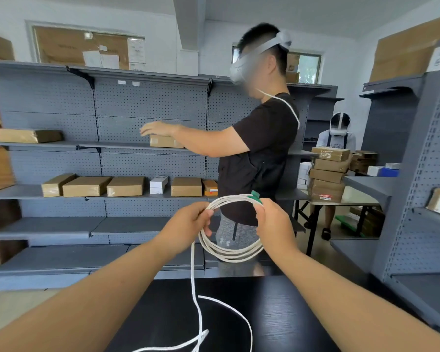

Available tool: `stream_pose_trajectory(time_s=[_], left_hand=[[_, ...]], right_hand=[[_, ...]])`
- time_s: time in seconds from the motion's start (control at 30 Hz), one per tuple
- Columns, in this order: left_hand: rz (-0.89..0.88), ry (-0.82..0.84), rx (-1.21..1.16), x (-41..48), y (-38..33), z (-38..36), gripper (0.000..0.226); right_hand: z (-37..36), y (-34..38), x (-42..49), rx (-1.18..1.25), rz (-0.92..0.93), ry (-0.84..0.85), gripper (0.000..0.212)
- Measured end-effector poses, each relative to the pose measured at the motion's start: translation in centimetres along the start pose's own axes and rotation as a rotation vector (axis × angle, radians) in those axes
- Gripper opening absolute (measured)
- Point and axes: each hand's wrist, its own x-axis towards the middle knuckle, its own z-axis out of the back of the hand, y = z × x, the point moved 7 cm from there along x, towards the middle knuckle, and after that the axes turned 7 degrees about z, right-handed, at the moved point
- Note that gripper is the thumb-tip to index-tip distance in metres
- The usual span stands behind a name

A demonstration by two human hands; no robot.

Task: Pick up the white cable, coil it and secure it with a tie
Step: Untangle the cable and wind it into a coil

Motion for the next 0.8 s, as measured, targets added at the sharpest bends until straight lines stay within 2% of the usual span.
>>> stream_pose_trajectory(time_s=[0.13,0.27,0.47,0.6,0.8], left_hand=[[-0.129,-0.067,0.273,0.3,-1.1,0.6,0.025],[-0.155,-0.049,0.373,1.0,-1.3,0.8,0.025],[-0.212,-0.01,0.5,1.8,-2.2,0.9,0.026],[-0.248,0.018,0.564,1.7,-2.9,0.4,0.025],[-0.259,0.089,0.639,1.3,-4.4,-1.2,0.02]], right_hand=[[-1.3,-1.1,-0.1,0.064,-0.076,0.102,0.023],[-1.9,-1.8,0.1,0.091,-0.098,0.192,0.022],[-1.1,-0.8,1.2,-0.099,0.038,0.157,0.04],[-1.8,0.5,1.4,-0.101,0.118,0.234,0.044],[-3.6,2.5,1.0,-0.187,0.26,0.328,0.028]])
